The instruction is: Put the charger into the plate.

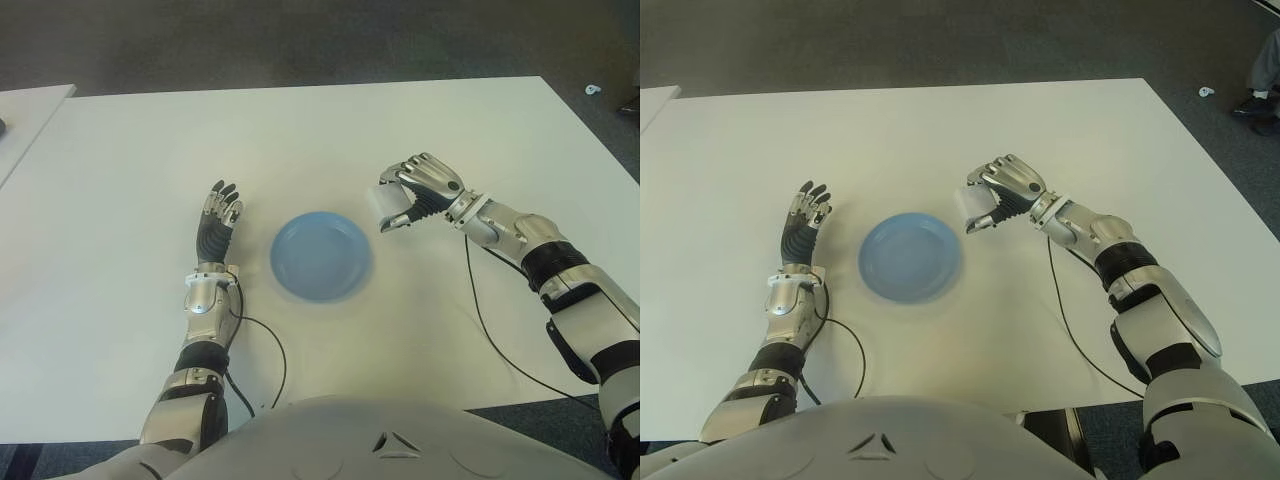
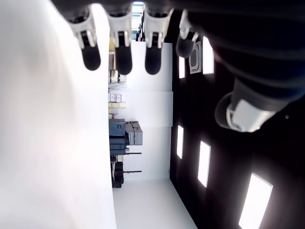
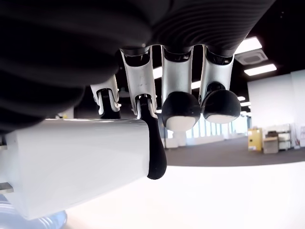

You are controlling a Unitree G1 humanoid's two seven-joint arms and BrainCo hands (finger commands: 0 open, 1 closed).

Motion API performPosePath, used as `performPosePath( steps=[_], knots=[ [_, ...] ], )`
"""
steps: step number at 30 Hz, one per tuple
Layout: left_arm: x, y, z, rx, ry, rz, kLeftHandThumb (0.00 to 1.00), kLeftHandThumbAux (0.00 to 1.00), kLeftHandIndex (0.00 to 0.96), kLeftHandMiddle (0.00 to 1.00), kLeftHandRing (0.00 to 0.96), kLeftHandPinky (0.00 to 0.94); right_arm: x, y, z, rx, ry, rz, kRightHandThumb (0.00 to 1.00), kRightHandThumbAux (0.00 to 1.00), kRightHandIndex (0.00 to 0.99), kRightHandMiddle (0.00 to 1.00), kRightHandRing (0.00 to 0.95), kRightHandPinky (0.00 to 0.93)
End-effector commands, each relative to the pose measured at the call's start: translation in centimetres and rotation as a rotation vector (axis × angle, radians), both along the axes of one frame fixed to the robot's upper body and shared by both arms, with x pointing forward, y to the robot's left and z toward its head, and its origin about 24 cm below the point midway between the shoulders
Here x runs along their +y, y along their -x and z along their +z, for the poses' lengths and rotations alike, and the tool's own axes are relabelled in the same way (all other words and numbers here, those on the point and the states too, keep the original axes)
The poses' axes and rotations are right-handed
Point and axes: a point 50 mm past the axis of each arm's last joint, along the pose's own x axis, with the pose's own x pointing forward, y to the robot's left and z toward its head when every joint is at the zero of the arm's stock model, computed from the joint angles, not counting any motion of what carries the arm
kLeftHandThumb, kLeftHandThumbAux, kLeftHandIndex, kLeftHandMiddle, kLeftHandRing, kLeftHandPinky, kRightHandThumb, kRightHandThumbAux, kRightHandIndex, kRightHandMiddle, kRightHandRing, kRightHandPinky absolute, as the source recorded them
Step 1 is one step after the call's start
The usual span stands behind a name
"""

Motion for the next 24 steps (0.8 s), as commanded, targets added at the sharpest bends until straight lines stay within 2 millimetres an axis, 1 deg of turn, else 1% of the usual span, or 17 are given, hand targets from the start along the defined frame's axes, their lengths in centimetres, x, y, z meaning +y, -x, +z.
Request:
performPosePath(
  steps=[1, 3, 7, 9, 14, 24],
  knots=[
    [-1.6, 4.3, -4.9, 0.257, 0.099, 0.012, 0.000, 0.503, 0.041, 0.143, 0.141, 0.155, 0.9, 0.3, 0.1, 0.004, -0.022, 0.027, 0.748, 0.707, 0.440, 0.904, 0.888, 0.866],
    [-1.6, 4.3, -4.9, 0.257, 0.098, 0.012, 0.000, 0.502, 0.040, 0.142, 0.139, 0.153, 1.4, 0.4, 0.1, -0.002, -0.028, 0.042, 0.748, 0.707, 0.440, 0.904, 0.888, 0.867],
    [-1.6, 4.3, -4.9, 0.256, 0.095, 0.013, 0.000, 0.503, 0.038, 0.140, 0.135, 0.149, 3.1, 0.8, -0.2, -0.004, -0.043, 0.082, 0.747, 0.706, 0.440, 0.911, 0.893, 0.874],
    [-1.6, 4.2, -4.9, 0.255, 0.095, 0.013, 0.000, 0.503, 0.038, 0.139, 0.135, 0.148, 3.6, 1.0, -0.3, -0.002, -0.044, 0.091, 0.747, 0.706, 0.440, 0.913, 0.895, 0.876],
    [-1.7, 4.3, -4.9, 0.254, 0.096, 0.011, 0.000, 0.504, 0.038, 0.141, 0.136, 0.150, 5.4, 1.7, -1.4, 0.028, -0.035, 0.123, 0.747, 0.706, 0.440, 0.916, 0.896, 0.879],
    [-1.8, 4.2, -4.8, 0.254, 0.098, 0.015, 0.000, 0.514, 0.041, 0.146, 0.139, 0.152, 7.8, 2.5, -3.3, 0.126, -0.041, 0.121, 0.749, 0.706, 0.440, 0.905, 0.888, 0.876]
  ],
)
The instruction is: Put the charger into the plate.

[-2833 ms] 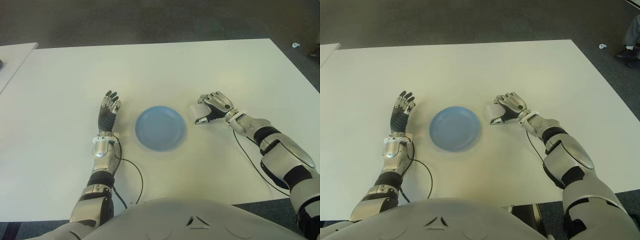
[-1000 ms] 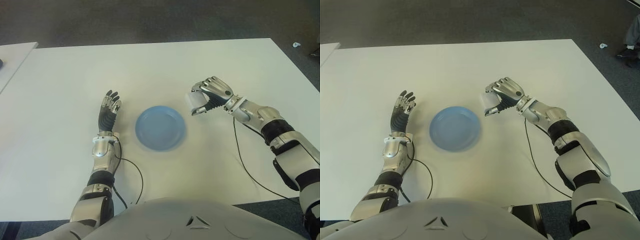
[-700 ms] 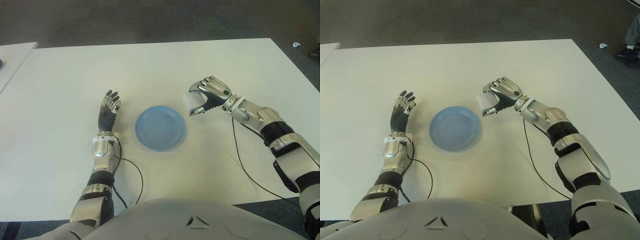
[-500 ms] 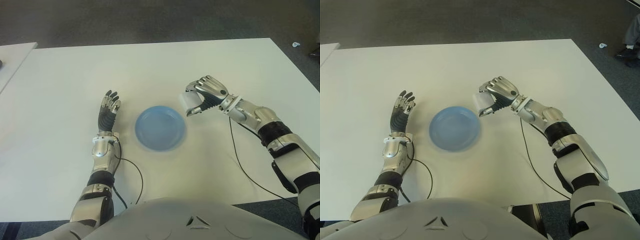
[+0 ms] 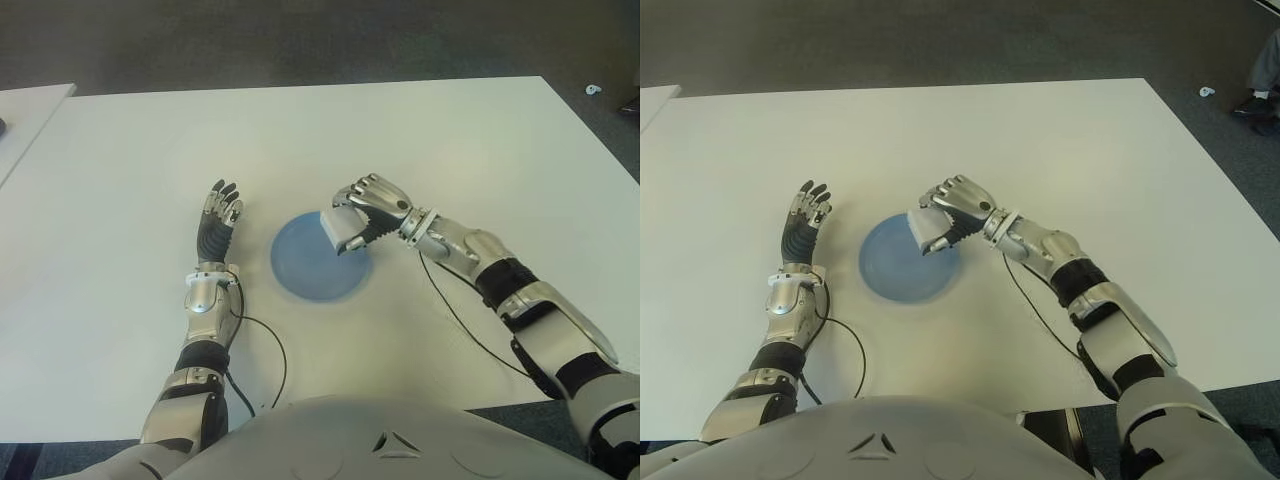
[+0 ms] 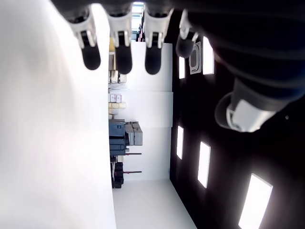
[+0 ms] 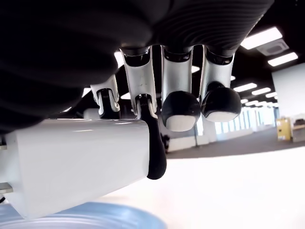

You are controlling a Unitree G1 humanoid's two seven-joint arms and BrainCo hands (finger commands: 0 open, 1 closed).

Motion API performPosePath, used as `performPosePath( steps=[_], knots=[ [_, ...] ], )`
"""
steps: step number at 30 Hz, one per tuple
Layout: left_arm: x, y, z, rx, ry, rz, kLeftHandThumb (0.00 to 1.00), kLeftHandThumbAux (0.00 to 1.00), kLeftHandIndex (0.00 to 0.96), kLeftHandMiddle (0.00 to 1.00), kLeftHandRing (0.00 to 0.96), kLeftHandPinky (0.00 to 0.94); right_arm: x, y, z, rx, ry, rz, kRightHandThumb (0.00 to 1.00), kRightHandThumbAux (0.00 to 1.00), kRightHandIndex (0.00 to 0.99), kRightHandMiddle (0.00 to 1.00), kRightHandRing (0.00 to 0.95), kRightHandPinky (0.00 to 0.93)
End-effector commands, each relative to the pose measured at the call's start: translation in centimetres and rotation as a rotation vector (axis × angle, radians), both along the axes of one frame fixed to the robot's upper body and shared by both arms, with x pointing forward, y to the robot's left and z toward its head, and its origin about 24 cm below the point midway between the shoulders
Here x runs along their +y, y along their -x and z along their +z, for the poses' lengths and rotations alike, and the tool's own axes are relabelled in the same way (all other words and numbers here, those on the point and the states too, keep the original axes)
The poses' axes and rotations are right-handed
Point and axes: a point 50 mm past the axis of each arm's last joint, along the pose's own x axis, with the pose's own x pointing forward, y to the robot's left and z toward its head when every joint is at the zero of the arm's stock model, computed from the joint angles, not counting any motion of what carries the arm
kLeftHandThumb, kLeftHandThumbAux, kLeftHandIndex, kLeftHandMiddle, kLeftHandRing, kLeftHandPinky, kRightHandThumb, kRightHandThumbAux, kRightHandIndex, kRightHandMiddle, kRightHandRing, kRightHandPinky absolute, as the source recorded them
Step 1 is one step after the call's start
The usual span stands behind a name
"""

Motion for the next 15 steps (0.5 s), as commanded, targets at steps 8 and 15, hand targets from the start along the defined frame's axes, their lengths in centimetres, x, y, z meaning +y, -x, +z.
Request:
performPosePath(
  steps=[8, 15],
  knots=[
    [-1.8, 4.4, -4.9, 0.255, 0.098, 0.016, 0.000, 0.512, 0.048, 0.148, 0.140, 0.151, 1.4, 0.4, -1.4, 0.119, -0.006, -0.037, 0.750, 0.706, 0.441, 0.893, 0.879, 0.860],
    [-1.8, 4.4, -5.0, 0.256, 0.105, 0.017, 0.000, 0.513, 0.050, 0.146, 0.139, 0.150, 2.0, 0.7, -1.9, 0.162, -0.008, -0.038, 0.751, 0.706, 0.441, 0.886, 0.872, 0.862]
  ],
)
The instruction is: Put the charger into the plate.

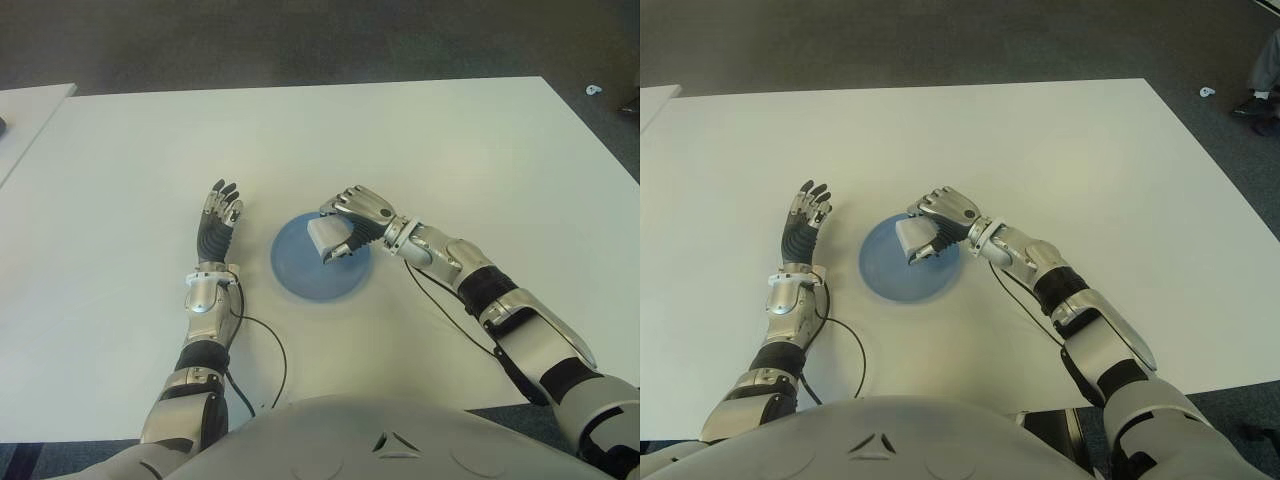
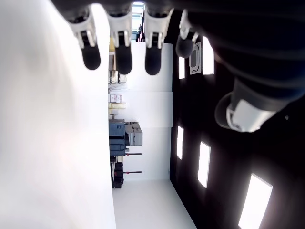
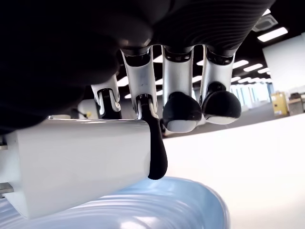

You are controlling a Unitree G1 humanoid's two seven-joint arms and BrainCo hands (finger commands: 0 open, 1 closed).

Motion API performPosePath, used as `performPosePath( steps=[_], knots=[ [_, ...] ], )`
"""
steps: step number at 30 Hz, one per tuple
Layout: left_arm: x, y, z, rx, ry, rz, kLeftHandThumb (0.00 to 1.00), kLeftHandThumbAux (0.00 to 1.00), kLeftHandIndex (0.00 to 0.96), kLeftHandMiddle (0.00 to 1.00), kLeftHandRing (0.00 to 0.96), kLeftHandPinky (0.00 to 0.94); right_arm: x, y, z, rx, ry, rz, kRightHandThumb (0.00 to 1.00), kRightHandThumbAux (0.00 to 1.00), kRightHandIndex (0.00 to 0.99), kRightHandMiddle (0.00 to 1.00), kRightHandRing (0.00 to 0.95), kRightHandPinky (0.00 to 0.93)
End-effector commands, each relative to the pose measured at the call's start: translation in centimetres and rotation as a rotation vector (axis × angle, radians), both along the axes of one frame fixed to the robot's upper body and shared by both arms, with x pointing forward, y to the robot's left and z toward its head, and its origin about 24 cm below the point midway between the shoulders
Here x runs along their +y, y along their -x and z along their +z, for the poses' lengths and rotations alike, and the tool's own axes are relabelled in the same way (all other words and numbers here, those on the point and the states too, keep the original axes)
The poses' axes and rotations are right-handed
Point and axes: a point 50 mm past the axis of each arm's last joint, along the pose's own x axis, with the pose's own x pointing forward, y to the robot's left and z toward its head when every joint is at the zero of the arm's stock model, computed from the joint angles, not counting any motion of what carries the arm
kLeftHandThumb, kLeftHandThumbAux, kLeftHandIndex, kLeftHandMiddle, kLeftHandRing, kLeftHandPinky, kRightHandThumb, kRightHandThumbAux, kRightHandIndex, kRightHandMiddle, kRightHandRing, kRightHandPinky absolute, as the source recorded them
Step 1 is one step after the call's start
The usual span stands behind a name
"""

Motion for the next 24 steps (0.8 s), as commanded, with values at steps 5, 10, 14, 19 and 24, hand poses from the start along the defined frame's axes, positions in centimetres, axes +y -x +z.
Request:
performPosePath(
  steps=[5, 10, 14, 19, 24],
  knots=[
    [-1.81, 4.44, -4.99, 0.256, 0.106, 0.017, 0.000, 0.515, 0.048, 0.144, 0.138, 0.149, 0.47, 0.39, -0.91, 0.054, 0.004, -0.018, 0.751, 0.706, 0.441, 0.883, 0.870, 0.860],
    [-1.83, 4.46, -4.98, 0.255, 0.106, 0.015, 0.000, 0.512, 0.043, 0.139, 0.134, 0.145, 0.67, 0.48, -1.05, 0.072, 0.003, -0.030, 0.752, 0.706, 0.441, 0.874, 0.862, 0.851],
    [-1.79, 4.50, -4.97, 0.253, 0.107, 0.013, 0.000, 0.510, 0.041, 0.141, 0.136, 0.148, 0.77, 0.57, -1.07, 0.091, -0.009, -0.035, 0.750, 0.705, 0.442, 0.843, 0.832, 0.817],
    [-1.76, 4.53, -4.95, 0.251, 0.106, 0.013, 0.000, 0.513, 0.042, 0.147, 0.142, 0.152, 0.67, 0.72, -0.97, 0.084, 0.015, -0.001, 0.727, 0.699, 0.434, 0.689, 0.657, 0.597],
    [-1.70, 4.54, -4.94, 0.251, 0.103, 0.015, 0.000, 0.516, 0.044, 0.147, 0.141, 0.150, 0.37, 0.71, -1.08, 0.079, 0.092, 0.034, 0.470, 0.271, 0.144, 0.146, 0.119, 0.105]
  ],
)
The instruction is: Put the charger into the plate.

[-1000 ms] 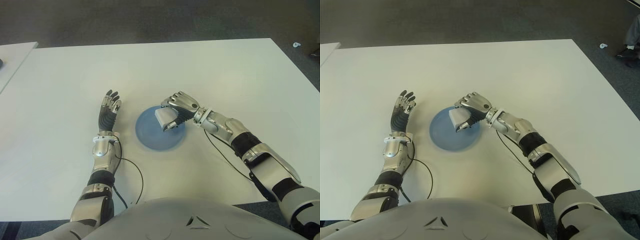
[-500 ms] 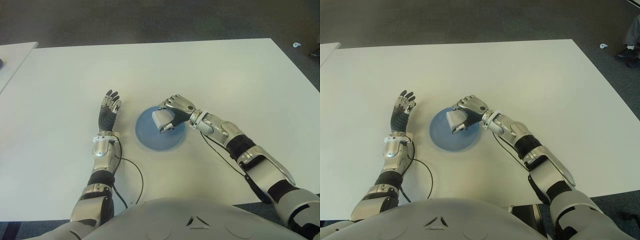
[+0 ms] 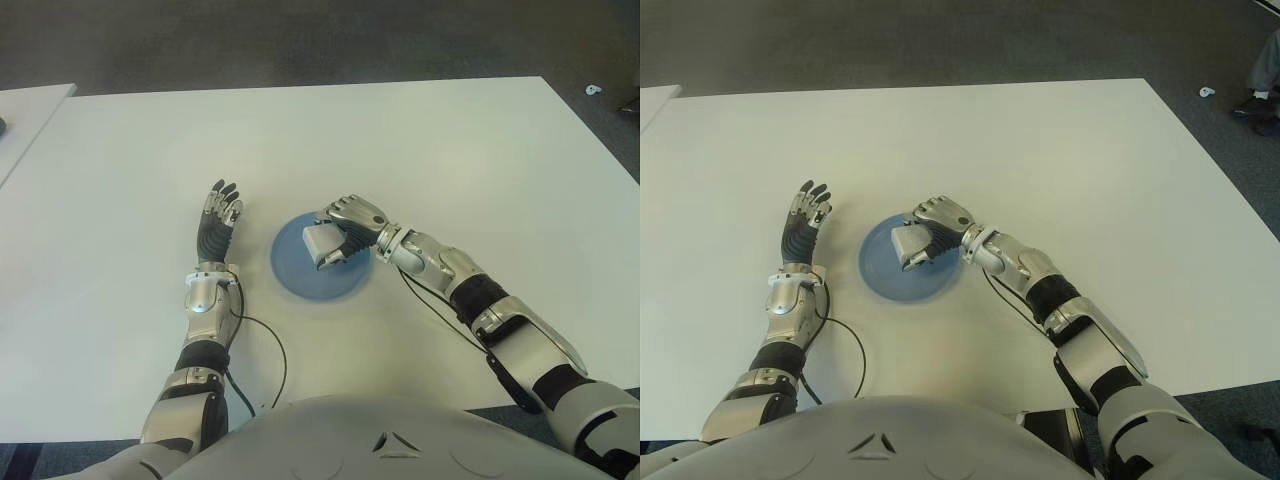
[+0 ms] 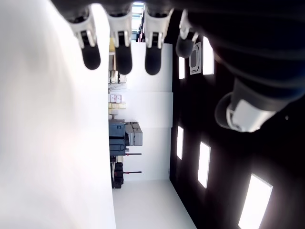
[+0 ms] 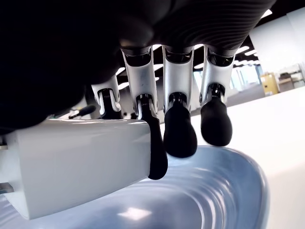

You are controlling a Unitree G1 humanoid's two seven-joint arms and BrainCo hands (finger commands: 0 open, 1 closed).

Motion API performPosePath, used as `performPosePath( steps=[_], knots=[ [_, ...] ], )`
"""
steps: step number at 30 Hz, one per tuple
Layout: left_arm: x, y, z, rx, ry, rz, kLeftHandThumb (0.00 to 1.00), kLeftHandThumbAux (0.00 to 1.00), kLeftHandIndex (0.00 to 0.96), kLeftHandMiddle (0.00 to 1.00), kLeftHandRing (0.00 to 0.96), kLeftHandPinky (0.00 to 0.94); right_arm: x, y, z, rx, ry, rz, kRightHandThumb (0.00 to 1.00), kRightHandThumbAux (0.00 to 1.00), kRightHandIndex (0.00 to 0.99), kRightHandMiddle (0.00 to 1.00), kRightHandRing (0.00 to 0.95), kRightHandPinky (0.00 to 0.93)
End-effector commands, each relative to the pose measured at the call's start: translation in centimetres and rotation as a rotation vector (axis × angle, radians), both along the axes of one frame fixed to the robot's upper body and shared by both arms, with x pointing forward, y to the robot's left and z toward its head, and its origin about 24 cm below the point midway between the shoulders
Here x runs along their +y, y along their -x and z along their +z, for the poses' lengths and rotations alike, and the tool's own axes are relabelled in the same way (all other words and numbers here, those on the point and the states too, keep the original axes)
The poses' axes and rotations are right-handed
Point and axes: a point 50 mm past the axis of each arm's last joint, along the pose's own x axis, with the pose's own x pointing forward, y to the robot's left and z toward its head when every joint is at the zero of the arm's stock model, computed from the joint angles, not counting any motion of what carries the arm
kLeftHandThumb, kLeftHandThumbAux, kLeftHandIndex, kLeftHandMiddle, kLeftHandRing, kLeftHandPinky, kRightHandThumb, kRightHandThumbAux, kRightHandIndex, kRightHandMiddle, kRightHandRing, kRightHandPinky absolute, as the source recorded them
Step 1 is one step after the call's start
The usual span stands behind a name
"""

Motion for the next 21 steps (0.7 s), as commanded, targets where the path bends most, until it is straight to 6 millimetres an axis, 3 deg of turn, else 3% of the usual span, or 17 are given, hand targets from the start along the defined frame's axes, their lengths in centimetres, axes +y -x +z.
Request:
performPosePath(
  steps=[1, 4, 7, 21],
  knots=[
    [-1.7, 4.5, -4.9, 0.250, 0.102, 0.014, 0.000, 0.515, 0.044, 0.147, 0.141, 0.150, -0.4, 0.0, -0.1, -0.005, 0.073, 0.037, 0.450, 0.230, 0.110, 0.093, 0.076, 0.067],
    [-1.7, 4.5, -4.9, 0.250, 0.102, 0.012, 0.000, 0.513, 0.041, 0.146, 0.140, 0.151, -0.7, 0.0, -0.1, -0.009, 0.102, 0.044, 0.401, 0.124, 0.036, 0.030, 0.024, 0.022],
    [-1.7, 4.5, -4.9, 0.250, 0.099, 0.011, 0.000, 0.510, 0.038, 0.145, 0.139, 0.150, -0.8, 0.0, -0.1, -0.007, 0.111, 0.044, 0.352, 0.091, 0.011, 0.009, 0.008, 0.007],
    [-1.6, 4.6, -4.9, 0.253, 0.090, 0.017, 0.000, 0.522, 0.046, 0.147, 0.136, 0.142, -1.4, 0.2, 0.4, 0.084, 0.011, 0.008, 0.282, 0.095, 0.000, 0.000, 0.000, 0.000]
  ],
)
